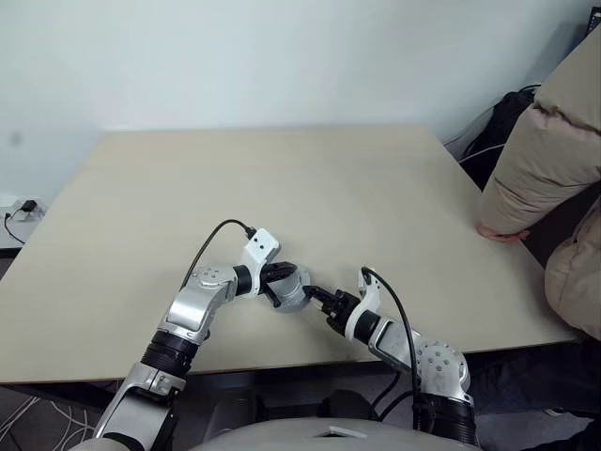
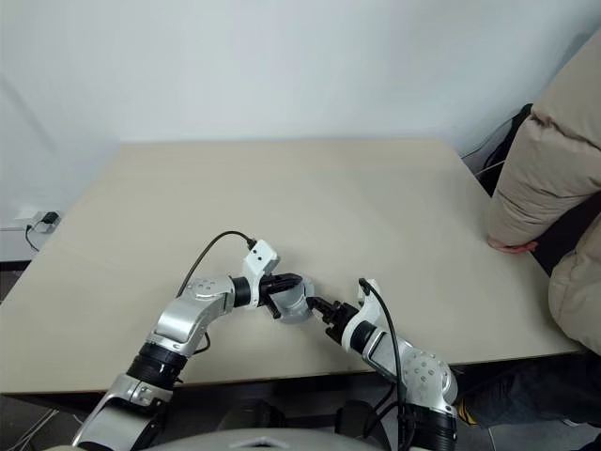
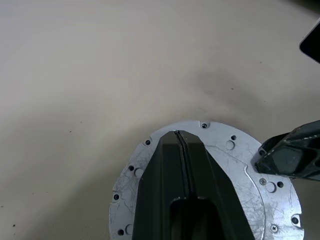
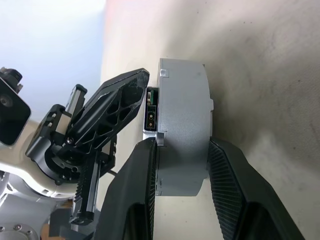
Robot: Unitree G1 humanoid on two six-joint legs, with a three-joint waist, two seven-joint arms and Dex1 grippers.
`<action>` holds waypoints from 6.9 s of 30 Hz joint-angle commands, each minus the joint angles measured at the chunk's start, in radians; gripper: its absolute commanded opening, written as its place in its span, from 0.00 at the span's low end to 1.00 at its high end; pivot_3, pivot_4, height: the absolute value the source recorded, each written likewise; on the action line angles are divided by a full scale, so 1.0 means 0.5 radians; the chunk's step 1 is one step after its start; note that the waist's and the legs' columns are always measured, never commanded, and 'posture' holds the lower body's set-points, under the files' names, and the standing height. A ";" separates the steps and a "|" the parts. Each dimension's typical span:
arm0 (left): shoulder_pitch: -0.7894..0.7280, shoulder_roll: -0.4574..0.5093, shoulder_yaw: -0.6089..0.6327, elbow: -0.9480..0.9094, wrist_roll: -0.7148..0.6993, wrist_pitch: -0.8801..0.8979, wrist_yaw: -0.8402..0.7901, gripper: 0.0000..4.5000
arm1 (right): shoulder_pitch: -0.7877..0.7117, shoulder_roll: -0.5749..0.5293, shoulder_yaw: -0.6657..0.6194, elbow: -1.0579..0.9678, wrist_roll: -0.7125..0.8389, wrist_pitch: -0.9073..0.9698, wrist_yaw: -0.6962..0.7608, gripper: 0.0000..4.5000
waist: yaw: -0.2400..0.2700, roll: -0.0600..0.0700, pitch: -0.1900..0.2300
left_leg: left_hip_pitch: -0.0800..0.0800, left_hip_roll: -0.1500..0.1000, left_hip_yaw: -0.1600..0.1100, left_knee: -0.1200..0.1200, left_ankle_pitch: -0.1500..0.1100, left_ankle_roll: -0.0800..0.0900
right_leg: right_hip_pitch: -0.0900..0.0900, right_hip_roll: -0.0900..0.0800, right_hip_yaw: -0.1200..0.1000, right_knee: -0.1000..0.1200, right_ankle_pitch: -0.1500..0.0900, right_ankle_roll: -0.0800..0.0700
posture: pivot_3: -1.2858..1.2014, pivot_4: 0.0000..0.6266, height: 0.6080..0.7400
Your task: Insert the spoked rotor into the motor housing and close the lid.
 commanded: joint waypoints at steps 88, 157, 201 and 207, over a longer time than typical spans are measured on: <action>0.317 -0.047 0.440 -0.461 -0.452 0.081 0.240 0.00 | 0.019 0.133 -0.030 -0.091 0.194 -0.088 0.056 0.27 | 0.013 0.002 0.005 | -0.003 0.002 0.000 0.001 0.002 -0.001 | -0.002 0.003 0.000 0.000 0.001 -0.001 | 0.52 0.00 1.00; 1.245 -0.814 0.635 -0.670 -2.695 0.277 0.735 1.00 | -0.006 -0.253 0.400 -0.305 1.283 -0.227 -0.452 0.27 | 0.008 -0.013 0.030 | -0.004 0.002 -0.001 0.010 0.001 0.002 | 0.003 0.007 -0.002 -0.005 0.002 0.004 | 0.52 0.00 1.00; 0.903 -0.829 0.835 -0.454 -2.387 -0.372 1.073 0.47 | 0.002 -0.425 0.426 -0.478 0.602 -0.561 -0.124 1.00 | 0.030 -0.022 0.036 | -0.005 0.001 0.000 0.013 0.001 0.003 | 0.005 0.009 -0.002 -0.006 0.003 0.006 | 0.52 0.00 1.00; 0.628 -0.821 0.979 -0.356 -2.293 -0.547 1.293 0.47 | 0.089 -0.648 0.651 -0.654 -0.061 -0.864 0.174 1.00 | 0.040 -0.028 0.038 | -0.005 0.001 0.001 0.015 0.006 0.012 | 0.006 0.011 -0.002 -0.006 0.005 0.010 | 0.52 0.00 1.00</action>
